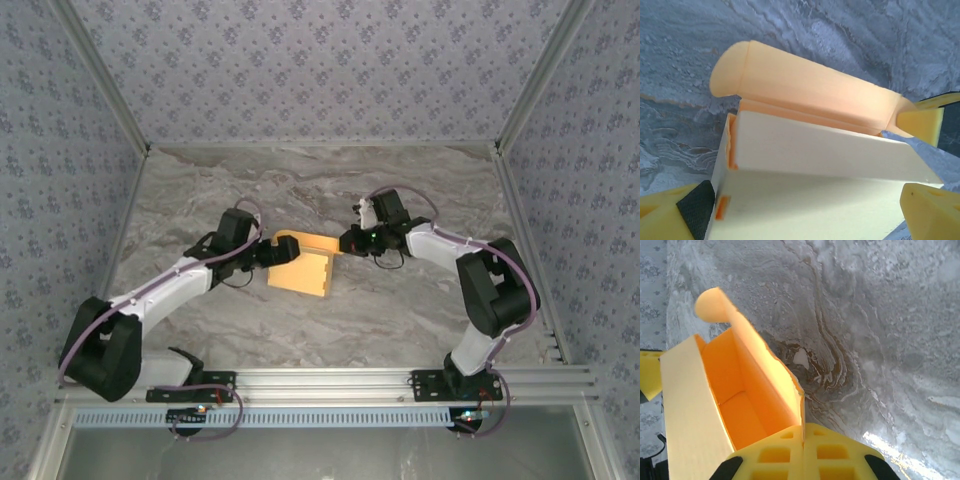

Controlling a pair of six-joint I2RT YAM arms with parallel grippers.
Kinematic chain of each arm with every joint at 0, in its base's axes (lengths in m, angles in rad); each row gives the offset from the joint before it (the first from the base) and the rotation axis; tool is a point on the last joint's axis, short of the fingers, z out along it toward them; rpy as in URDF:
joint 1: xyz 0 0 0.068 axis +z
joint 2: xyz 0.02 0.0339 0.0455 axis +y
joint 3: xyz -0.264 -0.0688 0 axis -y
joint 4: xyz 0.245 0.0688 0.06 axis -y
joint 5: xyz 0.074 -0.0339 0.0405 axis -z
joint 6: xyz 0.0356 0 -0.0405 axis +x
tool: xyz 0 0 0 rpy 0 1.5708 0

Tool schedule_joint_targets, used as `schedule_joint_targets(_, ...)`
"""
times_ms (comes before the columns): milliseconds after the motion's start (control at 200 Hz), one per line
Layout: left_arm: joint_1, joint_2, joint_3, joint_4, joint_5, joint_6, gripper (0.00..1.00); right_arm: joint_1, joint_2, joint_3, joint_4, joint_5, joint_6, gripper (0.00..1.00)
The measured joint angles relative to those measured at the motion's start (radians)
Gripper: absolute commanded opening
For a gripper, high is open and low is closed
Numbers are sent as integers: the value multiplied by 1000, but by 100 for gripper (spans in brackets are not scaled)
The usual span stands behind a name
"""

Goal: Fold the paper box

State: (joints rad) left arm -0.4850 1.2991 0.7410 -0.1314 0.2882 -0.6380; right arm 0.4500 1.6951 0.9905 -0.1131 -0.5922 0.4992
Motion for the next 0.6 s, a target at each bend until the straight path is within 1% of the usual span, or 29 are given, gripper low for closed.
schedule_joint_targets(180, 12, -9, -25, 9, -2, 6, 97, 0, -1, 1, 29, -14, -81, 9)
schedule_joint_targets(255, 5, -8, -46, 16, -20, 17, 97, 0, -2, 1, 52, -21, -114, 9)
schedule_joint_targets(405, -40, -7, -105, 30, -106, 28, 97, 2, -16, -7, 112, -35, -188, 10)
schedule_joint_targets(600, -89, -7, -144, 75, -232, 18, 97, 23, -76, -56, 181, -40, -341, 9)
